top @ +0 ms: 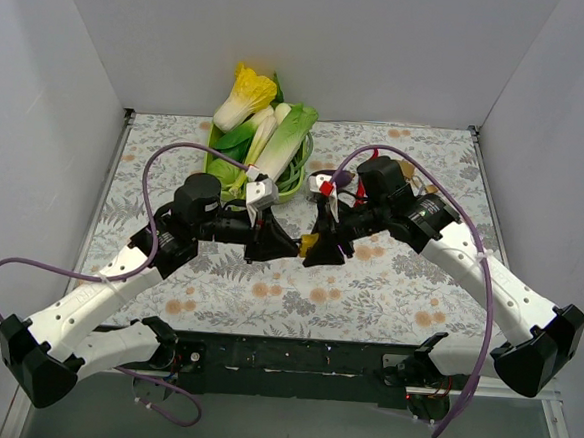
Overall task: Lock with the key
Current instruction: Lock the lock.
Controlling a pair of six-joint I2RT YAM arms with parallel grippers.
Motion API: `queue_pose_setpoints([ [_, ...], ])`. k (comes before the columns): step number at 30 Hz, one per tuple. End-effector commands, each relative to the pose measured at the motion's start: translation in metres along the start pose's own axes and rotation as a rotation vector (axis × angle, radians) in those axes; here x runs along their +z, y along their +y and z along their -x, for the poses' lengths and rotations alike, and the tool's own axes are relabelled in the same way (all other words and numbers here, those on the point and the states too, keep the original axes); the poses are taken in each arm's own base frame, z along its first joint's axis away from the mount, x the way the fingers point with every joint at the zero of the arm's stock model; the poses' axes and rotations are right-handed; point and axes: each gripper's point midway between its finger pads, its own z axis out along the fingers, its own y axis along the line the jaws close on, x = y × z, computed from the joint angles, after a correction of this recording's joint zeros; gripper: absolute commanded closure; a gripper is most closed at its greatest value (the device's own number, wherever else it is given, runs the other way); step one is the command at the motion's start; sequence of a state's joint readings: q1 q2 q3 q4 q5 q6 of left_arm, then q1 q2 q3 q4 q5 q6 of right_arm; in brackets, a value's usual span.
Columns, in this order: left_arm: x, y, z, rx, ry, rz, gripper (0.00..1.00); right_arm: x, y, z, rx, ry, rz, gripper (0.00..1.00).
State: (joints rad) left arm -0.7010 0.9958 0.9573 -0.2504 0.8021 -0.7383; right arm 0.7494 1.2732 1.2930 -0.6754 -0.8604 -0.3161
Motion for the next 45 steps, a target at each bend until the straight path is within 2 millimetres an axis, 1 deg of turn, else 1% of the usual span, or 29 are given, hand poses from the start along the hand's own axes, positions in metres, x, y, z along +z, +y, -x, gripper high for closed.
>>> queue_pose_setpoints([
  [1,-0.009,-0.007,0.020,0.015,-0.033,-0.008,1.00,0.001,0.014,0.021,-0.106,-0.068,0.068,0.93],
  [2,-0.010,-0.009,0.021,0.007,-0.033,-0.018,1.00,0.001,0.013,0.021,-0.094,-0.059,0.068,0.78],
  [3,-0.011,-0.007,0.020,-0.007,-0.031,-0.016,1.00,0.000,0.011,0.021,-0.084,-0.052,0.056,0.57],
  [4,-0.013,-0.007,0.020,-0.014,-0.030,-0.020,1.00,-0.002,0.007,0.021,-0.067,-0.050,0.036,0.31],
  [5,-0.014,-0.009,0.020,-0.022,-0.028,-0.036,1.00,-0.004,0.004,0.023,-0.059,-0.051,0.020,0.20],
  [6,-0.017,-0.005,0.021,-0.030,-0.034,-0.021,1.00,-0.007,0.002,0.021,-0.043,-0.043,0.008,0.13],
  [7,-0.019,-0.003,0.021,-0.040,-0.034,-0.018,1.00,-0.013,-0.003,0.023,-0.035,-0.047,-0.012,0.11],
  [9,-0.027,0.002,0.021,-0.056,-0.038,-0.018,1.00,-0.023,-0.004,0.024,-0.012,-0.041,-0.015,0.11],
  [10,-0.029,0.003,0.021,-0.058,-0.038,-0.022,1.00,-0.031,-0.009,0.024,-0.011,-0.045,-0.032,0.11],
  [11,-0.031,0.003,0.023,-0.058,-0.040,-0.025,1.00,-0.034,-0.011,0.023,-0.007,-0.042,-0.034,0.11],
  [12,-0.033,0.005,0.023,-0.068,-0.039,-0.031,1.00,-0.039,-0.010,0.025,-0.011,-0.049,-0.035,0.11],
  [13,-0.034,0.006,0.023,-0.081,-0.038,-0.027,1.00,-0.045,-0.014,0.020,0.004,-0.042,-0.045,0.14],
  [15,-0.035,0.008,0.020,-0.103,-0.032,-0.037,1.00,-0.048,-0.014,0.016,0.025,-0.047,-0.042,0.15],
  [16,-0.035,0.006,0.021,-0.109,-0.035,-0.052,1.00,-0.048,-0.017,0.011,0.039,-0.046,-0.043,0.16],
  [18,-0.034,0.007,0.021,-0.123,-0.045,-0.051,1.00,-0.046,-0.017,0.009,0.035,-0.057,-0.038,0.16],
  [19,-0.034,0.007,0.025,-0.132,-0.058,-0.055,1.00,-0.042,-0.018,0.001,0.059,-0.052,-0.035,0.16],
  [20,-0.034,0.008,0.026,-0.135,-0.063,-0.054,1.00,-0.042,-0.021,0.006,0.045,-0.081,-0.045,0.16],
  [23,-0.032,0.009,0.032,-0.157,-0.079,-0.060,1.00,-0.035,-0.021,0.003,0.036,-0.126,-0.028,0.19],
  [26,-0.031,0.008,0.037,-0.180,-0.096,-0.072,1.00,-0.030,-0.020,0.003,0.080,-0.154,0.008,0.25],
  [30,-0.030,0.007,0.041,-0.197,-0.112,-0.078,1.00,-0.029,-0.015,0.017,0.080,-0.199,0.062,0.25],
  [34,-0.030,0.009,0.043,-0.195,-0.122,-0.075,1.00,-0.025,-0.005,0.024,0.070,-0.203,0.090,0.27],
  [39,-0.029,0.010,0.044,-0.199,-0.130,-0.078,1.00,-0.021,-0.003,0.025,0.075,-0.205,0.095,0.37],
  [40,-0.028,0.010,0.045,-0.200,-0.132,-0.080,1.00,-0.020,-0.004,0.023,0.082,-0.203,0.096,0.44],
  [42,-0.029,0.010,0.046,-0.199,-0.135,-0.078,1.00,-0.020,-0.006,0.024,0.088,-0.208,0.096,0.50],
  [45,-0.029,0.011,0.046,-0.199,-0.135,-0.073,1.00,-0.018,-0.006,0.025,0.100,-0.209,0.108,0.70],
])
